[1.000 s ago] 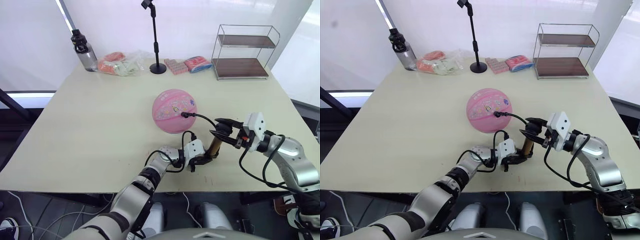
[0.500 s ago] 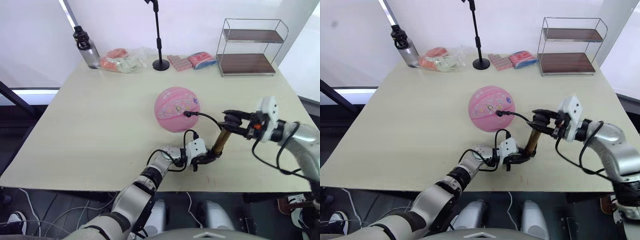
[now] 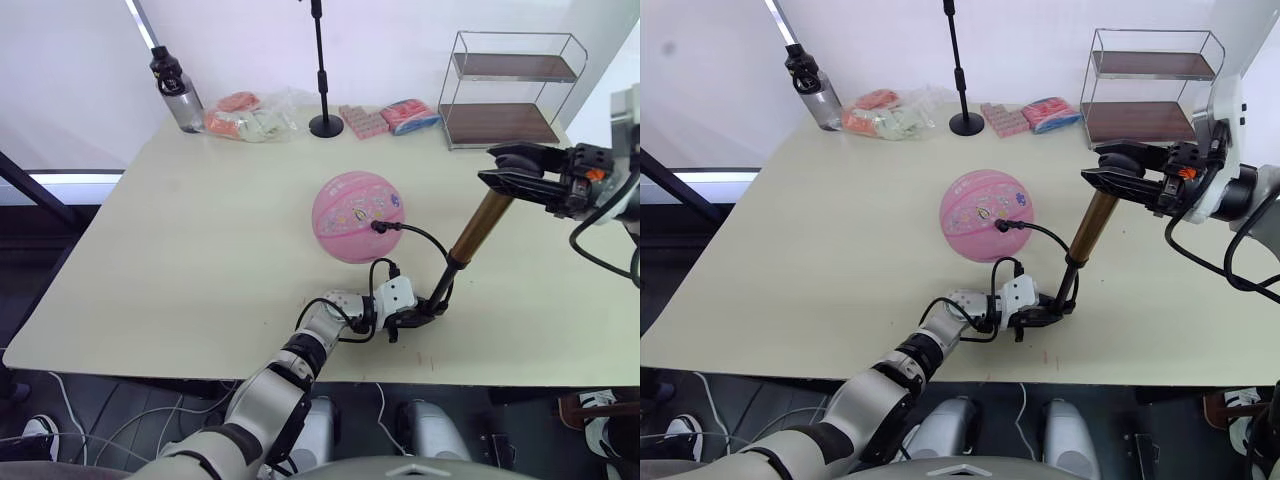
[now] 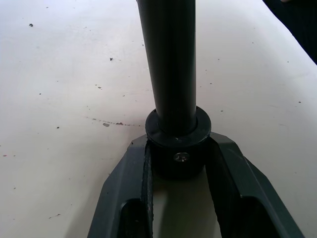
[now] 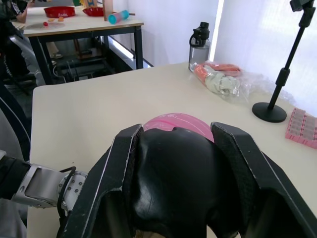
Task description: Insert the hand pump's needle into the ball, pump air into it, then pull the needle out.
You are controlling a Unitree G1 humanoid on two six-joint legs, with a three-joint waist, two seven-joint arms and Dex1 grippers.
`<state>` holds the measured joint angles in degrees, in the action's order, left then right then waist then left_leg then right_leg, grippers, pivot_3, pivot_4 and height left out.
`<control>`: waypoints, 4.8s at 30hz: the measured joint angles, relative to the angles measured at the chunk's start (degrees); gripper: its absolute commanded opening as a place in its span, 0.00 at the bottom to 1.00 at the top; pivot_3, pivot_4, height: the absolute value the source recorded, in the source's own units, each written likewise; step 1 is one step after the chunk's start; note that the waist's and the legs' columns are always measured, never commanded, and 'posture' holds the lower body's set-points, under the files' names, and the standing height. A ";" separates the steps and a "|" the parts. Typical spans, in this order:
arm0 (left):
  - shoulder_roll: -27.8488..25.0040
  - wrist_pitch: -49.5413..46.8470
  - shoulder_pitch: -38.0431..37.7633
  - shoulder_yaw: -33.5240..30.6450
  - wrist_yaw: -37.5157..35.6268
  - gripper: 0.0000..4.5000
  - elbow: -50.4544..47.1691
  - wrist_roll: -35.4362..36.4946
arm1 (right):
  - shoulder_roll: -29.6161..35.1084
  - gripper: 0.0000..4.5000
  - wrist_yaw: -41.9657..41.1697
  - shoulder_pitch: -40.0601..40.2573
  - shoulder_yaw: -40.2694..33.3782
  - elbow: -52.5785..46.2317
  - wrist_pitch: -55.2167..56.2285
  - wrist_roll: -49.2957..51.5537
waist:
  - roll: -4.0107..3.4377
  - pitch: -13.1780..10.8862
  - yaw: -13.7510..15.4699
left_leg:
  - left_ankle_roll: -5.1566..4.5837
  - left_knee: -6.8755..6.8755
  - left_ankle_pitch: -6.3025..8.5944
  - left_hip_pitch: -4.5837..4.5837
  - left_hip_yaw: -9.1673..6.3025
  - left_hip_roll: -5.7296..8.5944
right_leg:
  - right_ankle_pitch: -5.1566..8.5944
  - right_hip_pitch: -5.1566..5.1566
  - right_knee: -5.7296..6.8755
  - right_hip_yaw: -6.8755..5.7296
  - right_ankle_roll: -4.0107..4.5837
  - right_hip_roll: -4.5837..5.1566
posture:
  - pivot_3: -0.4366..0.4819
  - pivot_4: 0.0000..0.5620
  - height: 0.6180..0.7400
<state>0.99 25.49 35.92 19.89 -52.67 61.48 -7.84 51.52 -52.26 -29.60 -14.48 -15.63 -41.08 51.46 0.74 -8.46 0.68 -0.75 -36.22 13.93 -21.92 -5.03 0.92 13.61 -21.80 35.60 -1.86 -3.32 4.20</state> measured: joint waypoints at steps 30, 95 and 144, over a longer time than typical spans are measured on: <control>-0.53 -0.37 -0.25 0.28 0.95 0.23 1.51 -0.26 | -16.23 0.37 -2.13 19.11 14.09 8.70 32.19 -23.00 | 0.69 1.40 -0.75 | 0.21 0.02 0.13 0.25 -0.08 -0.13 | 0.11 0.19 0.01 -0.01 0.19 -0.10 | 0.48 0.27 1.00; 0.17 -0.35 0.52 0.18 0.59 0.23 1.96 -0.12 | -11.52 0.37 -3.91 15.93 13.37 7.46 25.01 -19.95 | 0.44 1.02 -0.11 | 0.35 -0.03 0.21 0.12 -0.07 -0.09 | 0.11 0.12 0.01 -0.10 0.19 -0.04 | 0.48 0.27 1.00; -0.49 -0.36 -0.16 0.42 0.43 0.23 1.60 -0.33 | -15.93 0.37 -1.29 21.19 11.82 4.52 24.32 -21.29 | 0.90 1.47 -0.21 | 0.29 0.03 0.19 0.26 -0.12 -0.24 | 0.14 0.16 0.01 -0.17 0.22 -0.15 | 0.48 0.27 1.00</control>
<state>0.50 25.13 35.76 20.31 -52.24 63.08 -8.16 35.59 -53.55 -8.40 -2.66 -11.10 -16.77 30.17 1.64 -6.99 0.47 -0.45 -36.19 14.12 -21.66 -5.15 0.68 13.75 -21.64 35.60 -2.03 -3.09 4.05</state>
